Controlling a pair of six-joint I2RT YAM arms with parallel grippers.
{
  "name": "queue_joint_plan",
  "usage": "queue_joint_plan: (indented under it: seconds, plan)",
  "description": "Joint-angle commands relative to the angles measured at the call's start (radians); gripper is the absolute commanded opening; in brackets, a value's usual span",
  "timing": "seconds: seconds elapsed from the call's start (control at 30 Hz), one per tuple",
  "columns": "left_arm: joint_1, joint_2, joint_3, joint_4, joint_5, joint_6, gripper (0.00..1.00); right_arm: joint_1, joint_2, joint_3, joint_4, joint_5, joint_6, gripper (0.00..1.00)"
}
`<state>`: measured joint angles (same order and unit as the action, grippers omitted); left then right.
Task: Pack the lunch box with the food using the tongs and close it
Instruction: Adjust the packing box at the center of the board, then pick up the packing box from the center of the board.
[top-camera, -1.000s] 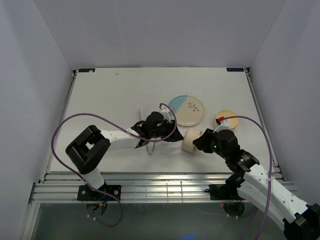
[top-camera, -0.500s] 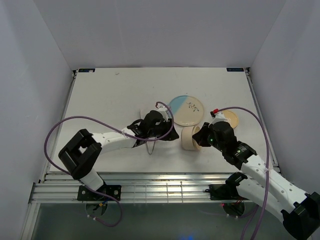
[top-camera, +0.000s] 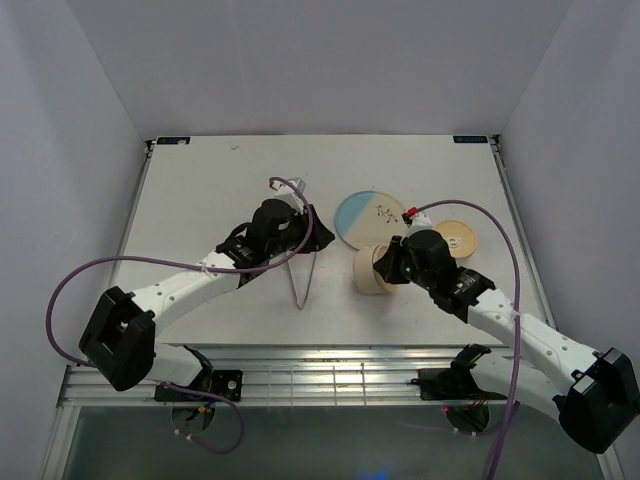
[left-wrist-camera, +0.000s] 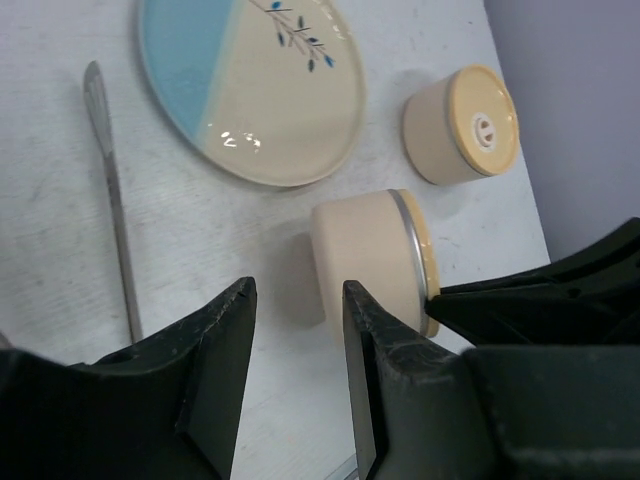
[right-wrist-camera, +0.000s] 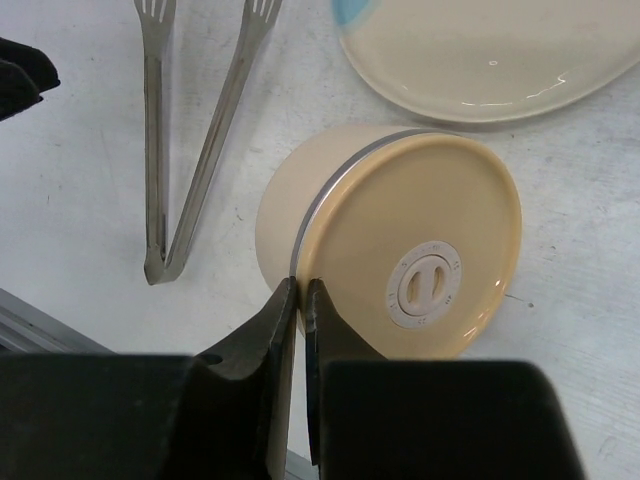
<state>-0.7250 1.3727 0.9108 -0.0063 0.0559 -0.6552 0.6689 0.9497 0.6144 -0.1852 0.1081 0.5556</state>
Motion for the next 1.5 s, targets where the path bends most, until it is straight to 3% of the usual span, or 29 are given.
queue_joint_plan:
  seconds: [0.0, 0.33, 0.73, 0.87, 1.03, 1.13, 1.27, 1.43, 1.47]
  plan:
    - [0.032, -0.057, -0.033, -0.027, 0.016, -0.012, 0.50, 0.041, 0.043, 0.036, -0.028, 0.042, -0.028, 0.08]
    - [0.070, -0.106, -0.049, -0.047, 0.047, -0.009, 0.51, 0.192, 0.259, 0.202, -0.226, 0.185, -0.077, 0.08]
    - [0.108, -0.153, -0.073, -0.060, 0.064, -0.004, 0.52, 0.256, 0.275, 0.194, -0.249, 0.189, -0.088, 0.18]
    - [0.110, -0.150, -0.061, -0.060, 0.070, 0.008, 0.52, 0.256, 0.245, 0.217, -0.286, 0.235, -0.082, 0.47]
    - [0.110, -0.087, 0.037, -0.073, 0.120, 0.048, 0.53, 0.241, 0.140, 0.287, -0.310, 0.320, -0.071, 0.62]
    - [0.104, 0.000, 0.167, -0.103, 0.177, 0.071, 0.54, 0.164, 0.100, 0.341, -0.352, 0.384, -0.074, 0.66]
    - [0.042, 0.170, 0.371, -0.173, 0.170, 0.127, 0.57, -0.175, 0.029, 0.325, -0.356, 0.277, -0.094, 0.67]
    - [-0.025, 0.464, 0.692, -0.265, 0.202, 0.166, 0.62, -0.460, -0.022, 0.297, -0.321, 0.170, -0.129, 0.68]
    - [-0.034, 0.503, 0.736, -0.274, 0.209, 0.169, 0.63, -0.564, -0.014, 0.289, -0.313, 0.129, -0.137, 0.70]
